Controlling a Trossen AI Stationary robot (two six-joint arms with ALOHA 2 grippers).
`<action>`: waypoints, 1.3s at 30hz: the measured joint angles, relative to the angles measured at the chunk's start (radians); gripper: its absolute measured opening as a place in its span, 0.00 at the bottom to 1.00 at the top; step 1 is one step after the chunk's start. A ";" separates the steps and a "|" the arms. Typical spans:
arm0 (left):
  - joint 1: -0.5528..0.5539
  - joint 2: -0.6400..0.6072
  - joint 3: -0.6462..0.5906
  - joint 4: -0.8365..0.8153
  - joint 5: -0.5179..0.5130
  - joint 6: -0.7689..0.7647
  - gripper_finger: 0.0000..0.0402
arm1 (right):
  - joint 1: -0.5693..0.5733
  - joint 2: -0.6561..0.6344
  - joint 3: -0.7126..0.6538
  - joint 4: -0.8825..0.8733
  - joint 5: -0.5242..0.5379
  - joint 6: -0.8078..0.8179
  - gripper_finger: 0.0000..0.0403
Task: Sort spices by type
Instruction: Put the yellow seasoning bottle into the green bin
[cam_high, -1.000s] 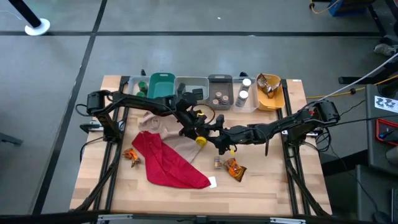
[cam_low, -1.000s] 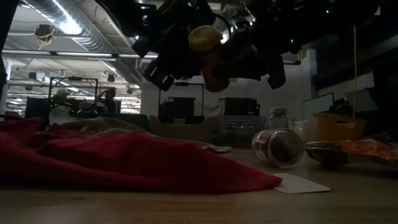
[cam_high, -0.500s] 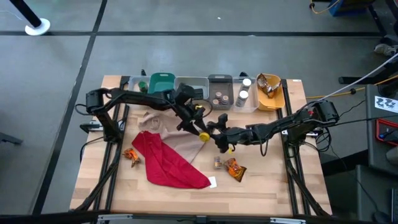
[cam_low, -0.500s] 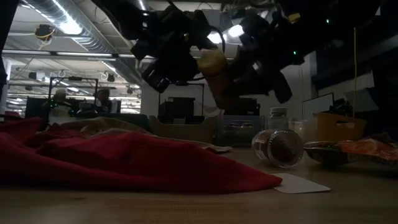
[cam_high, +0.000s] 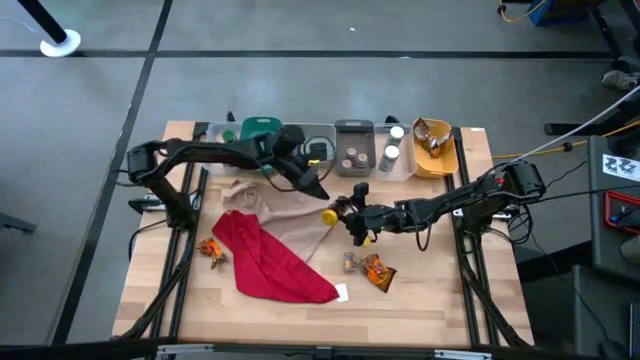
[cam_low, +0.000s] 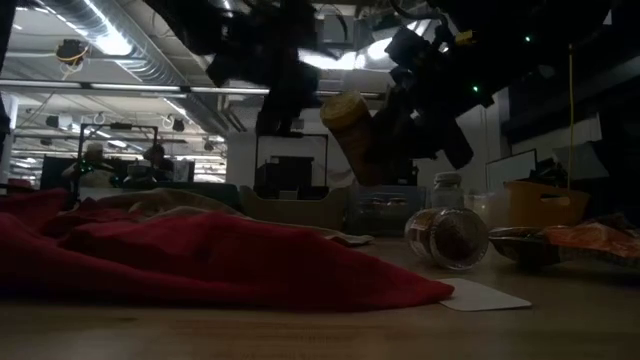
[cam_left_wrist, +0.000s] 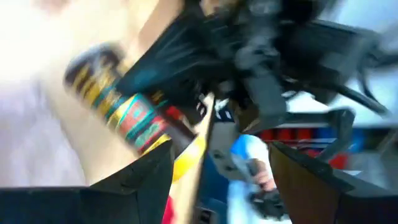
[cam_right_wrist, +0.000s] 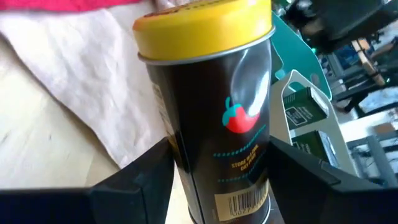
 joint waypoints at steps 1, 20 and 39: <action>0.000 -0.021 0.000 -0.003 -0.018 0.063 0.61 | 0.000 0.000 0.000 0.003 0.000 0.024 0.55; -0.280 -0.248 -0.002 -0.450 -0.512 0.620 0.61 | -0.133 -0.002 0.001 0.288 -0.364 0.442 0.55; -0.389 -0.248 -0.002 -0.332 -0.816 0.750 0.61 | -0.130 -0.003 0.001 0.388 -0.483 0.523 0.55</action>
